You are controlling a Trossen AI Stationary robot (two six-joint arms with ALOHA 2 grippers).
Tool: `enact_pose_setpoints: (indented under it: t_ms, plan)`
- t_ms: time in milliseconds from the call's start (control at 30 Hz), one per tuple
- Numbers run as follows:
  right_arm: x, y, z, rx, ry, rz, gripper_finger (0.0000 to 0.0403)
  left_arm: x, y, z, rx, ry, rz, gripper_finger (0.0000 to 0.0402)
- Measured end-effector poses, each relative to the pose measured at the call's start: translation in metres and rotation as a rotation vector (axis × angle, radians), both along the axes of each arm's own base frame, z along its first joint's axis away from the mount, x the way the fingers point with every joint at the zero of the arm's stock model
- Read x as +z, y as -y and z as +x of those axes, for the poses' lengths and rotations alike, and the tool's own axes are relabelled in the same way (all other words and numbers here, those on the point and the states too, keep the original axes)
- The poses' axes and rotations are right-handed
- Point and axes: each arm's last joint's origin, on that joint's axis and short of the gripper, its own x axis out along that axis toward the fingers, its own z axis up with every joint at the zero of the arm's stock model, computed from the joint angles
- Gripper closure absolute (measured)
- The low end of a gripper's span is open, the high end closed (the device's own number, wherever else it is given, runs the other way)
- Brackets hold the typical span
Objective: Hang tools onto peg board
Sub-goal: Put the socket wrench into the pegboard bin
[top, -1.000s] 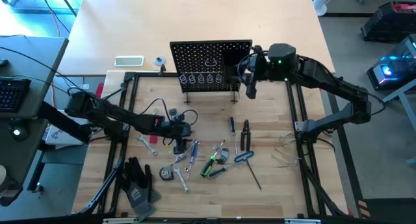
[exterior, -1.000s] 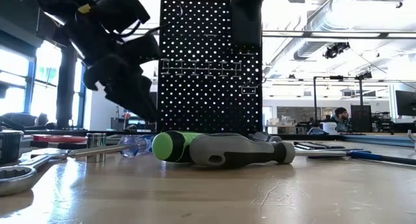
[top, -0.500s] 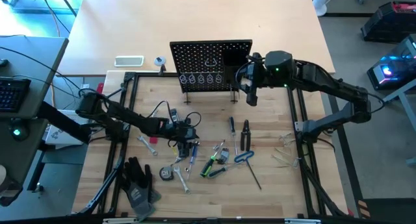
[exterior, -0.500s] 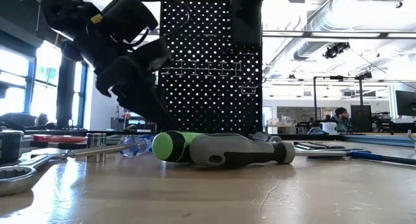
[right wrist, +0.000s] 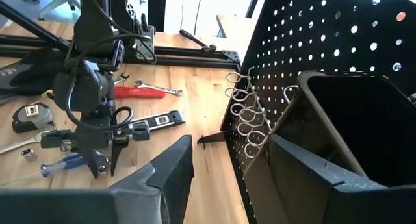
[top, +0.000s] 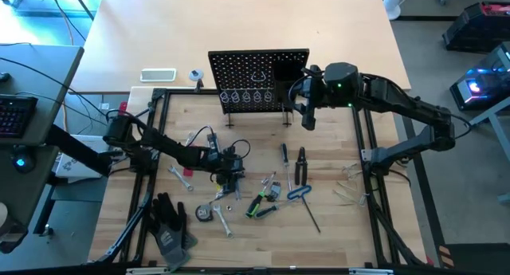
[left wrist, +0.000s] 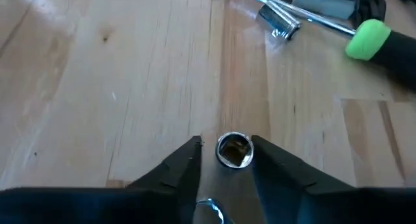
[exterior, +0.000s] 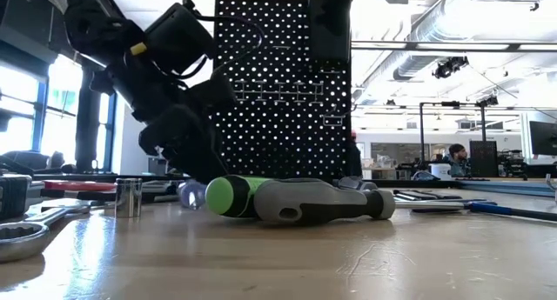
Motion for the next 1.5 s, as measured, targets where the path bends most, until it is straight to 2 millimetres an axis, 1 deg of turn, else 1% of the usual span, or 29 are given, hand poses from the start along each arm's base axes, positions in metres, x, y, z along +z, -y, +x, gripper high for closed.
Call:
enact_pose_setpoints:
  t_ms: [133,167,433,533,700,800,900,967,1033,1100,1200,1333,1500]
  plan:
    - [0.0,0.0,0.0,-0.002,0.0,0.004,0.0213,0.002,0.0,0.0,-0.014,0.007,0.013,0.0343]
    - [0.0,0.0,0.0,-0.004,0.0,0.007,0.0213,0.002,0.0,0.0,-0.018,0.011,0.017,0.0352]
    - [-0.005,-0.001,-0.003,-0.015,-0.051,0.041,0.0213,0.002,0.0,0.001,-0.025,0.015,0.023,0.0352]
    - [-0.005,-0.003,-0.008,-0.026,-0.064,0.056,0.0213,0.002,0.0,0.001,-0.024,0.015,0.025,0.0352]
    - [0.006,-0.016,-0.026,-0.059,-0.042,0.03,0.0213,0.004,-0.001,0.001,-0.015,0.023,0.044,0.0352]
    - [0.011,-0.027,-0.036,-0.048,-0.025,0.057,0.0213,0.008,-0.001,0.001,-0.016,0.038,0.063,0.0352]
    - [0.008,-0.038,-0.042,-0.023,-0.038,0.098,0.0213,0.017,-0.001,0.0,-0.015,0.068,0.089,0.0352]
    - [-0.003,-0.045,-0.041,-0.007,-0.082,0.126,0.0213,0.025,-0.002,-0.001,-0.012,0.096,0.109,0.0352]
    - [-0.018,-0.051,-0.037,0.001,-0.135,0.155,0.0213,0.035,-0.003,-0.002,-0.013,0.131,0.121,0.0352]
    - [-0.038,-0.058,-0.034,0.007,-0.199,0.183,0.0213,0.047,-0.005,-0.004,-0.011,0.172,0.131,0.0352]
    - [-0.074,-0.067,-0.028,0.01,-0.273,0.22,0.0213,0.068,-0.009,-0.009,-0.004,0.243,0.163,0.0352]
    - [-0.125,-0.079,-0.021,0.047,-0.32,0.289,0.0213,0.105,-0.016,-0.014,-0.004,0.35,0.228,0.0352]
    - [-0.187,-0.089,-0.02,0.076,-0.262,0.361,0.0213,0.161,-0.032,-0.016,0.002,0.485,0.332,0.0352]
